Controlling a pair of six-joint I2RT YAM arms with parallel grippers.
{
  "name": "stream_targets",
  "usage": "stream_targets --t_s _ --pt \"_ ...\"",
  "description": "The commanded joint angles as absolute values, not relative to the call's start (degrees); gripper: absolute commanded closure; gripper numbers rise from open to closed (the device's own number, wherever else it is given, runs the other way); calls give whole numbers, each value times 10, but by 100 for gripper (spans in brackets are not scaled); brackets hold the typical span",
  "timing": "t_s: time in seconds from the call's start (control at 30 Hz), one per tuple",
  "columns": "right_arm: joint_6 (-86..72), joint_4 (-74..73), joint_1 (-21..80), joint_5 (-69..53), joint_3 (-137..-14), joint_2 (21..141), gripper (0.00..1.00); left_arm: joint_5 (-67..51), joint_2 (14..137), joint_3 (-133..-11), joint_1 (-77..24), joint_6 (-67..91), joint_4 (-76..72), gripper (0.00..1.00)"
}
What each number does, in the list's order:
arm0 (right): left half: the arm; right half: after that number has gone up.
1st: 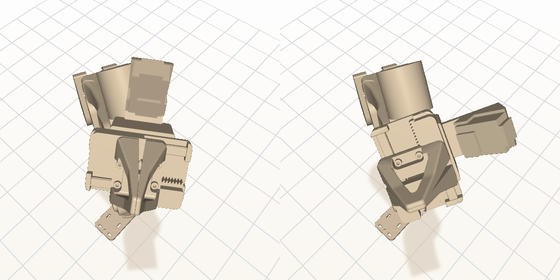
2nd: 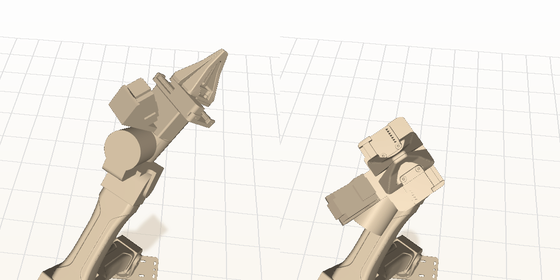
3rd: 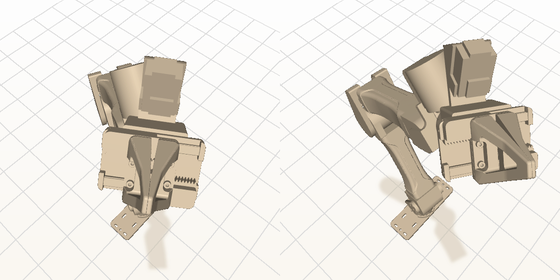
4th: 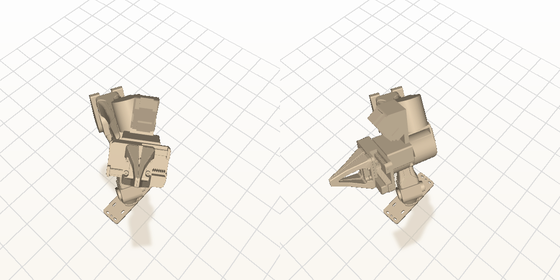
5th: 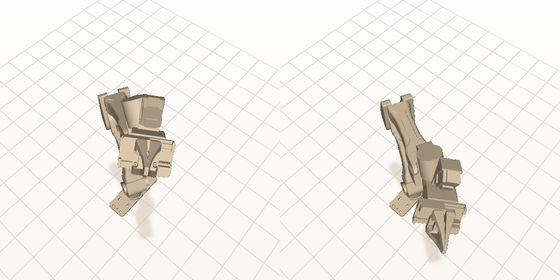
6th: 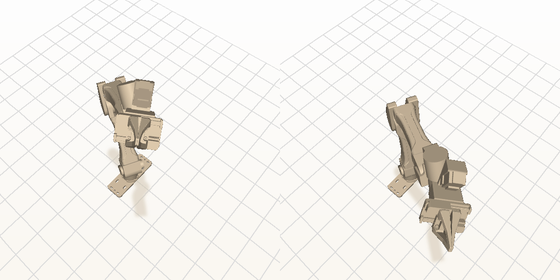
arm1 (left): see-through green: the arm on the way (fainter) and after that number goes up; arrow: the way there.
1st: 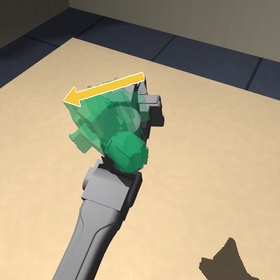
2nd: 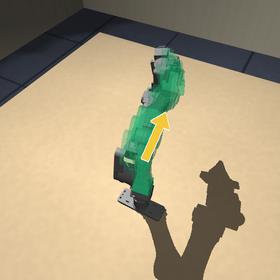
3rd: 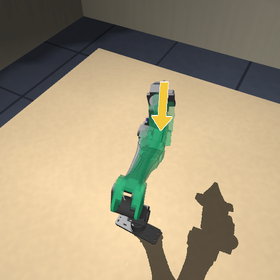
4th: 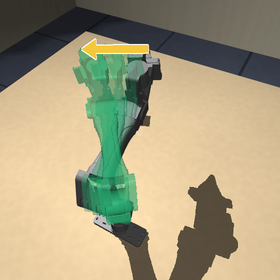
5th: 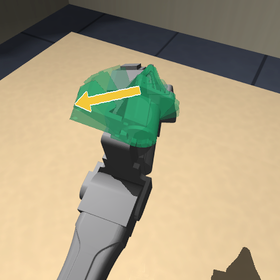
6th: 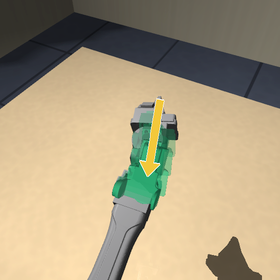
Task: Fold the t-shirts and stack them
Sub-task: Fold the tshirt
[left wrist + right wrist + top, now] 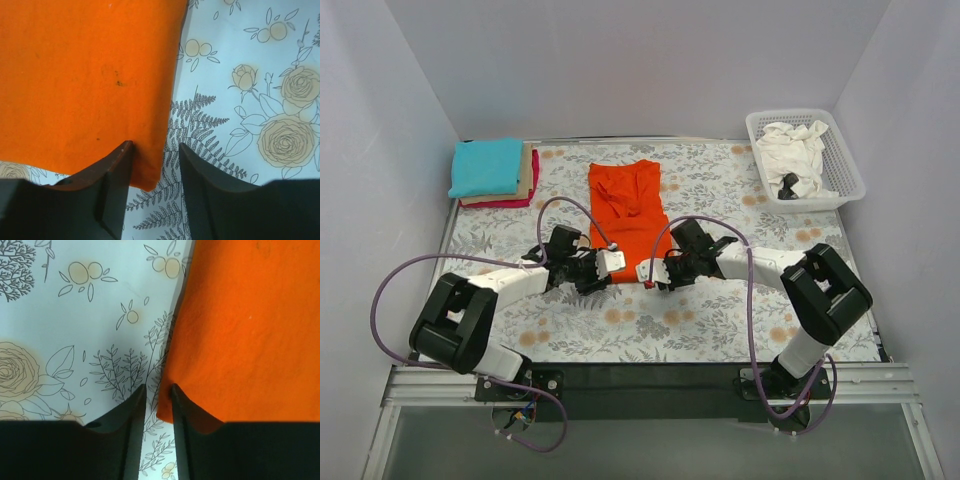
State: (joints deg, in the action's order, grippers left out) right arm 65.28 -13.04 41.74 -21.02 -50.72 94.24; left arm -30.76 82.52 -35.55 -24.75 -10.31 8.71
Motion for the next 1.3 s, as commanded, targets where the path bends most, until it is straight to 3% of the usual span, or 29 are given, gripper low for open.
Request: stream_targets --t_s 0.0,0.13,0.23,0.33,0.93,1.27 --pt "660 -112 424 -199 -504 957 76 -299 833 -345 -249 -129 69 62" --pt "645 -110 426 -186 -510 962 99 -299 832 -340 -249 -142 78 77" --pt "624 -126 427 -199 -512 939 99 -322 802 -341 -250 -148 111 94" --pt "596 -164 432 -234 -506 887 99 -351 760 -346 -249 -161 171 100" --pt "441 -335 523 -338 -568 657 99 -536 530 -469 -247 -225 577 100" --pt "457 -340 491 -303 -659 691 99 -538 595 -572 -167 -249 615 100"
